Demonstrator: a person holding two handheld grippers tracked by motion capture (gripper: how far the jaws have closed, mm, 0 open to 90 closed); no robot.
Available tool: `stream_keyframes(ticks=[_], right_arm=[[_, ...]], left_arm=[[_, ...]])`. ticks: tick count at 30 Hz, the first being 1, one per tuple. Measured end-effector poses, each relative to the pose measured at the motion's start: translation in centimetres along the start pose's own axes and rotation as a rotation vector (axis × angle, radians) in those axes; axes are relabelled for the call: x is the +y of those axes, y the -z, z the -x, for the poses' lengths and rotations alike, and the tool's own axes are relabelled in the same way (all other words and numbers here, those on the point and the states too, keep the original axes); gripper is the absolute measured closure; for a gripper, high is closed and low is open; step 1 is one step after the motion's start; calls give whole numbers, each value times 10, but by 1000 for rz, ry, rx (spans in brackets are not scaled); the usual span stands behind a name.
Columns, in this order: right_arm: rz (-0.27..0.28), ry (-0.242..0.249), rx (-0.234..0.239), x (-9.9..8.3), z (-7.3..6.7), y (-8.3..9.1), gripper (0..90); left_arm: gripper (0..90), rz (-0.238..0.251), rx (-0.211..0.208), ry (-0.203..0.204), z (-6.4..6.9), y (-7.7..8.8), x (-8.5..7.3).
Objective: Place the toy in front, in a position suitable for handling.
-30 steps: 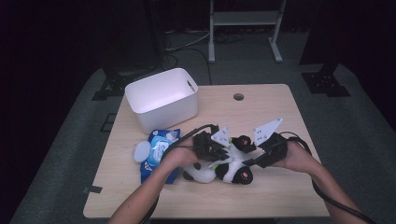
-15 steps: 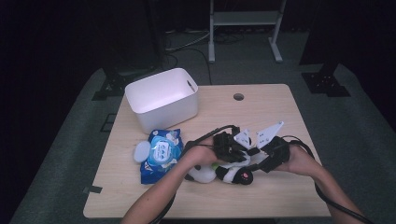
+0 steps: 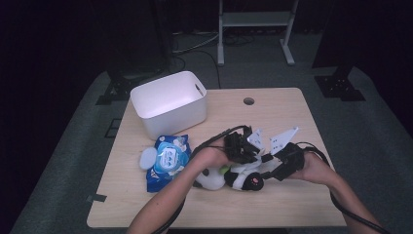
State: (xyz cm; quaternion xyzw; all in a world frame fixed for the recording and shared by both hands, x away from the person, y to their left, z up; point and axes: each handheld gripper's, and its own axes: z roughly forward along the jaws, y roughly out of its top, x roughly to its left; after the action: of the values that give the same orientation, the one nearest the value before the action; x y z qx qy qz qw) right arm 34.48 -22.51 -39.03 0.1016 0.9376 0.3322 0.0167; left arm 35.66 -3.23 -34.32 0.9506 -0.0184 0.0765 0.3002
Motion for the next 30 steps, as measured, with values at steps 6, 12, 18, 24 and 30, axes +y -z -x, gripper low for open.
stream_keyframes(ticks=[6,12,18,24,30], right_arm=[[7,14,7,4,-1,1,375],[49,46,9,18,-6,1,375],[53,85,-7,34,-8,-7,356],[52,109,-41,42,-7,-17,346],[36,103,-50,40,-2,-18,354]], left_arm=[[841,0,25,27,-5,20,-16],[840,-10,33,86,-3,34,-48],[838,-16,55,104,-1,45,-71],[836,24,76,164,2,65,-100],[836,11,98,190,4,76,-117]])
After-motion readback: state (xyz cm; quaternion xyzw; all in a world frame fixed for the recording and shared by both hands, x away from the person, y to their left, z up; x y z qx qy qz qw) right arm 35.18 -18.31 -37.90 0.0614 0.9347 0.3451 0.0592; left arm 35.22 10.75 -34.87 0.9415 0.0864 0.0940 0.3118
